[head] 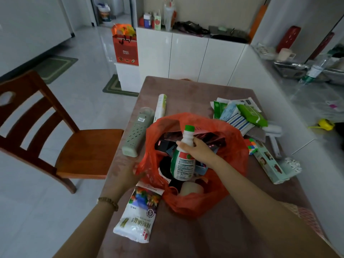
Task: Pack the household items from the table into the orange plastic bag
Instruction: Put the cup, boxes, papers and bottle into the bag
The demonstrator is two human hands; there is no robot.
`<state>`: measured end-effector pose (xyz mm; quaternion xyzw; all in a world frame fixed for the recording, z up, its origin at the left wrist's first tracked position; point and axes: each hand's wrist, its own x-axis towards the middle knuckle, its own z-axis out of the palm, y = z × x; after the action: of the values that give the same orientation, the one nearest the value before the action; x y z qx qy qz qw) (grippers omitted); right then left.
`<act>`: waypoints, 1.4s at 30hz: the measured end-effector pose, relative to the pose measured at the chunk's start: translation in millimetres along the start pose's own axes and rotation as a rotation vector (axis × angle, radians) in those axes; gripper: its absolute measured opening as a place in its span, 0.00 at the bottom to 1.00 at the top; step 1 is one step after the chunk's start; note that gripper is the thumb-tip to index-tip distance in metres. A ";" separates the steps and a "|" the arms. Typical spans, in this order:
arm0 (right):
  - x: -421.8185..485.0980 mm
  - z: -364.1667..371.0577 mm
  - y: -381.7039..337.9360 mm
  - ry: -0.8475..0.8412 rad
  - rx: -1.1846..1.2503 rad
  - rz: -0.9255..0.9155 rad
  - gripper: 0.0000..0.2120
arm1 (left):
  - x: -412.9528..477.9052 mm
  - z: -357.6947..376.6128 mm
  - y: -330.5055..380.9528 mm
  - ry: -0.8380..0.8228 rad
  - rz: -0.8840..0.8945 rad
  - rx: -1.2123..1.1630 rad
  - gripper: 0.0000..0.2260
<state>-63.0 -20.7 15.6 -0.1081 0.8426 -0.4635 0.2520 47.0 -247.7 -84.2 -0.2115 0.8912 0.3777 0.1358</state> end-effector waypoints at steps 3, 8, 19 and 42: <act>-2.5 -0.5 1.2 0.002 0.015 -0.021 0.15 | -10.7 3.3 -1.0 -0.122 -0.112 0.124 0.17; -7.8 1.8 4.1 0.009 -0.001 -0.063 0.15 | -30.2 29.2 -15.9 -0.221 -0.212 0.323 0.35; -42.9 -46.8 2.6 0.085 0.132 -0.165 0.05 | -70.1 -28.7 29.5 -0.360 0.117 0.105 0.06; -23.0 -47.3 6.5 0.264 0.168 -0.205 0.16 | -5.1 23.1 126.1 0.437 0.377 -0.108 0.15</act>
<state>-67.9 26.8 38.6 -0.1102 0.8114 -0.5654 0.0989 -7.1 -150.6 -20.2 -0.1257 0.9014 0.3886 -0.1435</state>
